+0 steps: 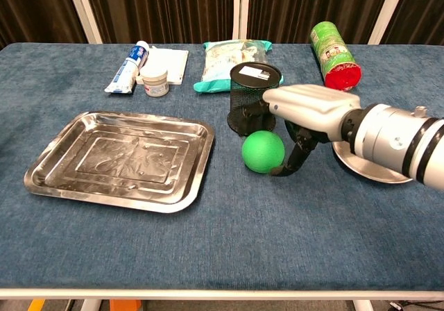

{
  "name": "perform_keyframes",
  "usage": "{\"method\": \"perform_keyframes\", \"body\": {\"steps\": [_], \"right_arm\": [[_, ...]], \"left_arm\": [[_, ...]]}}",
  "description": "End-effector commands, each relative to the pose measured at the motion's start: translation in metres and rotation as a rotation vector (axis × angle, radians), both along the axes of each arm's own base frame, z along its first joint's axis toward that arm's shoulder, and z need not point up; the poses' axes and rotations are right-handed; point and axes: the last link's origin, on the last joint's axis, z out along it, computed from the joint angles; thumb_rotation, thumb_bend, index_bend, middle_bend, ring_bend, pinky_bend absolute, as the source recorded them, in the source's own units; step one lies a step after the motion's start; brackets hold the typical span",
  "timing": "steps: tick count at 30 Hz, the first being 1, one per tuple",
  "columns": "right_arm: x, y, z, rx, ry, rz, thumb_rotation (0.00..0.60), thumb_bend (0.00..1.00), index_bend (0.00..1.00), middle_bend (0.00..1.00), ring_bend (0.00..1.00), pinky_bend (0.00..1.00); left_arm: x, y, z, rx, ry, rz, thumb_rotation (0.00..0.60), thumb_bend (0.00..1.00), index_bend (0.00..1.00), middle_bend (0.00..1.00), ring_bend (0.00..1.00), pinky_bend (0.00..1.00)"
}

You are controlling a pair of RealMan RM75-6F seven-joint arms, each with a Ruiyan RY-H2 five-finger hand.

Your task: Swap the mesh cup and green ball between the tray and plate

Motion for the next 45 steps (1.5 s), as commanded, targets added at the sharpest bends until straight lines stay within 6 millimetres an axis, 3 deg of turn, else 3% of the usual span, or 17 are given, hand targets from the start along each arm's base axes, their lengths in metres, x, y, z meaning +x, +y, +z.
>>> {"method": "perform_keyframes", "body": {"steps": [1,8,9,11,13,15,21,27,30,33,37,45], "right_arm": [[0.001,0.001,0.021,-0.041,-0.02,0.018,0.6,0.1,0.3,0.28,0.29,0.54],[0.009,-0.004,0.074,-0.131,-0.152,0.021,0.6,0.08,0.27,0.27,0.26,0.52],[0.011,-0.01,0.078,-0.158,-0.166,0.024,0.6,0.08,0.25,0.25,0.23,0.49],[0.012,-0.02,0.08,-0.178,-0.166,0.021,0.6,0.06,0.13,0.16,0.09,0.33],[0.013,-0.035,0.077,-0.173,-0.122,-0.002,0.6,0.02,0.03,0.05,0.01,0.18],[0.018,-0.049,0.07,-0.148,-0.085,-0.023,0.6,0.0,0.0,0.0,0.0,0.12],[0.034,-0.08,0.045,-0.1,-0.015,-0.035,0.6,0.0,0.0,0.0,0.0,0.11],[0.046,-0.093,0.028,-0.056,0.021,-0.046,0.6,0.0,0.0,0.0,0.0,0.11],[0.049,-0.095,0.02,-0.028,0.045,-0.051,0.6,0.01,0.0,0.03,0.0,0.15],[0.051,-0.096,0.015,-0.018,0.073,-0.053,0.6,0.04,0.04,0.1,0.03,0.27],[0.05,-0.096,0.013,-0.046,0.1,-0.052,0.6,0.06,0.2,0.17,0.15,0.47],[0.051,-0.097,0.016,-0.144,0.089,-0.044,0.6,0.16,0.45,0.34,0.33,0.67]], "left_arm": [[-0.002,-0.001,0.004,0.007,-0.003,0.0,0.6,0.05,0.21,0.19,0.11,0.3],[-0.004,-0.003,0.003,0.005,-0.007,0.007,0.6,0.05,0.21,0.19,0.11,0.3],[-0.004,-0.003,0.002,0.0,-0.006,0.006,0.6,0.05,0.21,0.19,0.11,0.3],[-0.003,-0.003,0.0,-0.005,-0.005,0.005,0.6,0.05,0.21,0.19,0.11,0.3],[-0.003,-0.002,0.0,-0.008,-0.002,0.004,0.6,0.05,0.21,0.19,0.11,0.3],[-0.003,-0.002,0.0,-0.01,0.0,0.006,0.6,0.05,0.21,0.19,0.11,0.3],[-0.006,-0.002,-0.001,-0.016,0.0,0.016,0.6,0.05,0.21,0.19,0.11,0.3],[-0.009,-0.002,0.0,-0.013,-0.004,0.024,0.6,0.05,0.21,0.19,0.11,0.3],[-0.009,-0.002,0.0,-0.016,-0.008,0.024,0.6,0.05,0.21,0.19,0.11,0.3],[-0.009,-0.002,0.0,-0.015,0.0,0.02,0.6,0.05,0.21,0.19,0.11,0.3],[-0.01,-0.002,0.001,-0.012,-0.004,0.022,0.6,0.05,0.21,0.19,0.11,0.3],[-0.011,-0.002,0.0,-0.012,-0.008,0.024,0.6,0.05,0.21,0.19,0.11,0.3]]}}
